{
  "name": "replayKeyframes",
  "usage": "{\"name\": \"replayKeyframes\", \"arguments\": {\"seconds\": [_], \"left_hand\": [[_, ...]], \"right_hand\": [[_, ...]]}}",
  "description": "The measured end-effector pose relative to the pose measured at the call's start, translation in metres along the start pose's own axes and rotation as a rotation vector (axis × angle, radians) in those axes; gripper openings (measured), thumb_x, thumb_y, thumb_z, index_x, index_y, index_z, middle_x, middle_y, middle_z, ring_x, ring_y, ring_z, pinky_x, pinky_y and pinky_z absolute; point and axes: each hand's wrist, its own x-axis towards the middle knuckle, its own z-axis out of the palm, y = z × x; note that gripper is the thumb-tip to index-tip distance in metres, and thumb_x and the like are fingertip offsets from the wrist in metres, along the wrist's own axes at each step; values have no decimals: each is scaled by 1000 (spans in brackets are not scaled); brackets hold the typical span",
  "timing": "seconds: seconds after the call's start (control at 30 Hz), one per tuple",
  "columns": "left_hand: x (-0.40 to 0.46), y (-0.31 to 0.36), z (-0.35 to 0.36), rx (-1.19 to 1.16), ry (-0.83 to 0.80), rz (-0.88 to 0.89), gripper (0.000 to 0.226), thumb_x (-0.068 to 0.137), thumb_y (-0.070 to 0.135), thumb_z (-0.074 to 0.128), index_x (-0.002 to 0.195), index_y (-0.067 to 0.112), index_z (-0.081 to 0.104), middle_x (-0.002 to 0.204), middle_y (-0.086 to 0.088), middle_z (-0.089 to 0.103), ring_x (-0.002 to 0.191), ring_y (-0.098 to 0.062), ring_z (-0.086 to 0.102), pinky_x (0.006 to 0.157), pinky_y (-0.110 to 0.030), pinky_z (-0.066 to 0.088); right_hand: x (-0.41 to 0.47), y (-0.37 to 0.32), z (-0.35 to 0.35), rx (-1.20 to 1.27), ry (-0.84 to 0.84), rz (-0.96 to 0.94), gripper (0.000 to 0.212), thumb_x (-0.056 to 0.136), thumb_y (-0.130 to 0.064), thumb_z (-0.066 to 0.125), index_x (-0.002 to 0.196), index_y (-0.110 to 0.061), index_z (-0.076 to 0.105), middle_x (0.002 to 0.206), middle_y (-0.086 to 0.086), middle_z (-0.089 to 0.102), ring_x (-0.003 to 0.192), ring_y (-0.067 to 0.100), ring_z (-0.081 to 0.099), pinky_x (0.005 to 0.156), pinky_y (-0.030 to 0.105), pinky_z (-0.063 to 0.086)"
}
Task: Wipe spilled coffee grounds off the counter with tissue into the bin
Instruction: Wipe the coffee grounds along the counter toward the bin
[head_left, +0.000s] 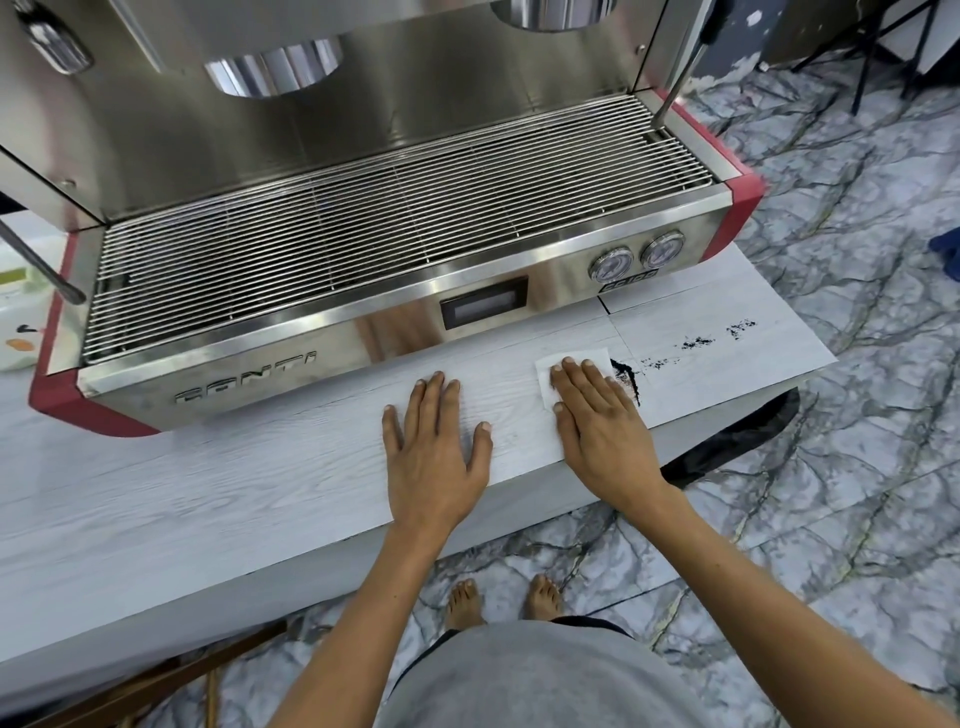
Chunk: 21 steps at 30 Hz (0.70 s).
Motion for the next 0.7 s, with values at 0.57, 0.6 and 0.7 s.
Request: {"name": "replayKeyframes", "arguments": {"seconds": [0.57,0.6,0.7], "left_hand": [[0,-1,0,8,1,3,67,98,55,24,153,18,31,164,1,22,152,-16,14,123,-49,4],[0,-1,0,7,1,3,68,97,56,23,153,18,31,164,0,22,152,-16,14,123,-49,4],[0,0,0,10,1,1,69,96,56,21,153,18,30,164,0,21,152,-16,14,123,-49,4]], "right_hand": [[-2,-9,1,-19,24,61,48,100,-26,31,140,-5,44,146,13,44,139,28,36,115,43,27],[-4,-11,2,-15,23,42,47,100,-25,33,140,-4,45,145,14,44,138,28,36,115,44,28],[-2,-16,3,-3,20,10,45,100,-24,34,139,-5,46,145,13,45,138,27,38,113,46,32]]}}
